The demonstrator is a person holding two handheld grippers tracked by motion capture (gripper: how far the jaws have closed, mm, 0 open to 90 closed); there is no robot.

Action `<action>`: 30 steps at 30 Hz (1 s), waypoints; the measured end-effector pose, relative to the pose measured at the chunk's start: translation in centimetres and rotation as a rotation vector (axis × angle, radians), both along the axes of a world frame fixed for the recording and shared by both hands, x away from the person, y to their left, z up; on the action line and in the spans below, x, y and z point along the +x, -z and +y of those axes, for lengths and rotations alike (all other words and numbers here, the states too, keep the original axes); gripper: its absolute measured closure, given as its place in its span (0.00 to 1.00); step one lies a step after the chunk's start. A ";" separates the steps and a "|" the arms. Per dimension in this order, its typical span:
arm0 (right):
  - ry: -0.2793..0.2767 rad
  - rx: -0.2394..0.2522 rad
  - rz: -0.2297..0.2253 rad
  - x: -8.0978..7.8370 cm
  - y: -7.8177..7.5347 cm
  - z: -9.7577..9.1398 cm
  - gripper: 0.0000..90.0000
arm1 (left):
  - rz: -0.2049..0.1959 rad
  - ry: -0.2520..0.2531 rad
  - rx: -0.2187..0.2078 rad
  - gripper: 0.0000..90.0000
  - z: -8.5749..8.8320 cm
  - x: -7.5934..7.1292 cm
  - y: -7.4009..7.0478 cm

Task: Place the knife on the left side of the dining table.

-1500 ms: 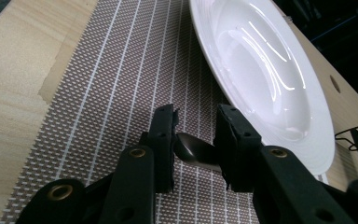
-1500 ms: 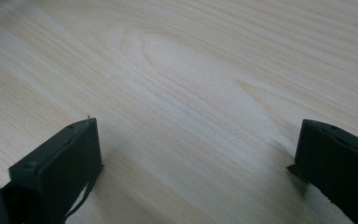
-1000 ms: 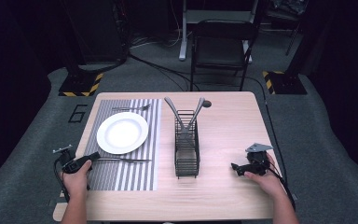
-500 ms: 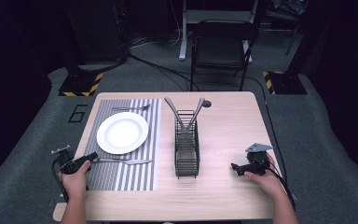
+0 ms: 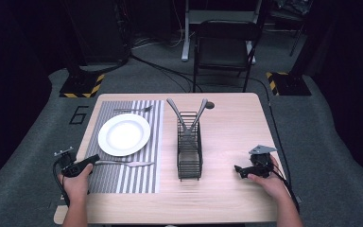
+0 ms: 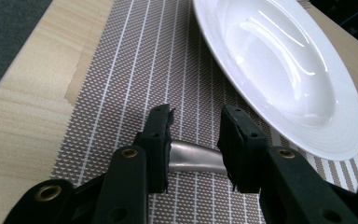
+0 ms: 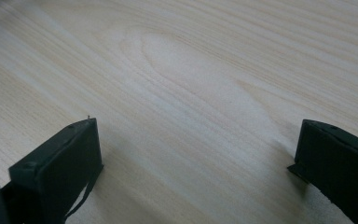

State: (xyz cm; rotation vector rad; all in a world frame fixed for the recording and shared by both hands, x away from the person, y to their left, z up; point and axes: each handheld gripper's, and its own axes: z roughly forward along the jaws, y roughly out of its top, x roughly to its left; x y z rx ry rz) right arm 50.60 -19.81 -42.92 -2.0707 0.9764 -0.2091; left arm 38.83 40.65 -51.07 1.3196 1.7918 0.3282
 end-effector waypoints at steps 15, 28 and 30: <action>-0.001 -0.001 0.000 0.0 0.0 0.0 0.00 | -0.077 0.137 0.079 0.66 -3.4 -0.7 -2.7; 0.003 0.000 -0.001 0.0 0.0 0.0 0.00 | -0.109 0.332 0.170 0.54 -8.4 -0.7 -4.4; 0.002 0.000 -0.001 0.0 0.0 0.0 0.00 | -0.112 0.370 0.189 0.53 -9.2 -0.8 -4.6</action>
